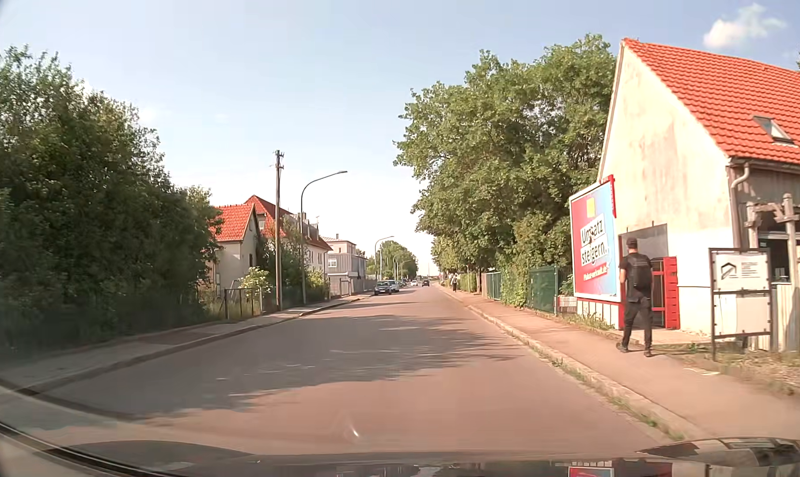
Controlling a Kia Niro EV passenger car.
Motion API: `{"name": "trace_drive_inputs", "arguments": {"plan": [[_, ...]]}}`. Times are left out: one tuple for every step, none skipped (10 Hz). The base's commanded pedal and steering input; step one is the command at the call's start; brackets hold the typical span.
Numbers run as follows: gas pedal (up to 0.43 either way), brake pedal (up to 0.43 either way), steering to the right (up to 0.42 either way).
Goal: Follow the waypoints while adhering to traffic rules and regulations
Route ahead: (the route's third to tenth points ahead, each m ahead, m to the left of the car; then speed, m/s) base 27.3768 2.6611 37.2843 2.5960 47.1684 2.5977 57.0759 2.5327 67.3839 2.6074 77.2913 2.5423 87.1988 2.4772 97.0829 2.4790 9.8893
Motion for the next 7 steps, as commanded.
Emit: {"name": "trace_drive_inputs", "arguments": {"plan": [[0.177,0.012,0.004],[0.177,0.012,0.003],[0.177,0.012,0.002],[0.177,0.012,-0.001],[0.177,0.012,-0.002],[0.177,0.012,-0.002],[0.177,0.012,-0.002]]}}
